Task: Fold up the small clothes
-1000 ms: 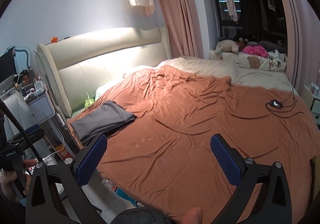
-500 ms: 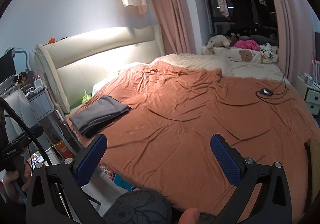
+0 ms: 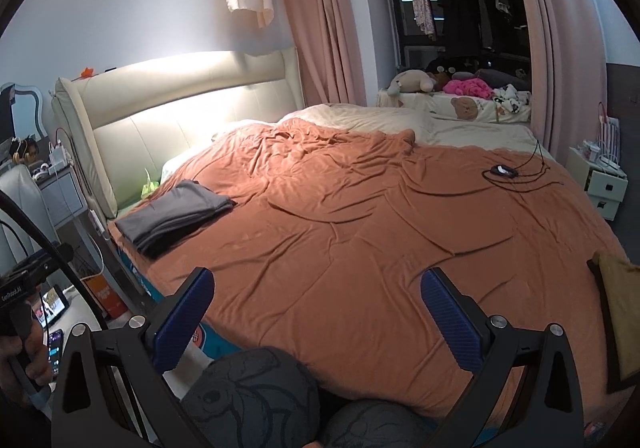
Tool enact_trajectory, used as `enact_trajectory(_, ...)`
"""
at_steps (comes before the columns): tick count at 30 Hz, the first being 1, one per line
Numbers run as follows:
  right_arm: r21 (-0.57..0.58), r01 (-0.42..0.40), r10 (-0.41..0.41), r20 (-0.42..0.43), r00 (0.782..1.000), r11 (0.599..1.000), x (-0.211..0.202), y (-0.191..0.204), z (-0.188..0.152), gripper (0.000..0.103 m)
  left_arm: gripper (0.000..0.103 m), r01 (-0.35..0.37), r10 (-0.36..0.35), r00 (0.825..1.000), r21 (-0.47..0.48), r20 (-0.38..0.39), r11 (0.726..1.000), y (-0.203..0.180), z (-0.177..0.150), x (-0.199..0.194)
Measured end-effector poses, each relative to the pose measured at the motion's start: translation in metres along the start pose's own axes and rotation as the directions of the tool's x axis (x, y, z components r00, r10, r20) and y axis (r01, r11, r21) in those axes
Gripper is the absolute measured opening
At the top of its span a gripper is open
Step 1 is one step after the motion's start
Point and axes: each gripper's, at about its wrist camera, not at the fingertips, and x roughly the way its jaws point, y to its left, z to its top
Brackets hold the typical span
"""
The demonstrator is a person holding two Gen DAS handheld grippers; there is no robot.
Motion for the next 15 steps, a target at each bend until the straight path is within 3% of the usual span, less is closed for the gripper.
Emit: enact_trajectory(15, 0.055, 0.066, -0.064, -0.029, 0.998, 0.996, -0.003, -0.011, -0.015, 0.103, 0.103, 0.033, -0.031, 0.999, 0.037, -0.042, 0.999, -0.012, -0.012, 0.007)
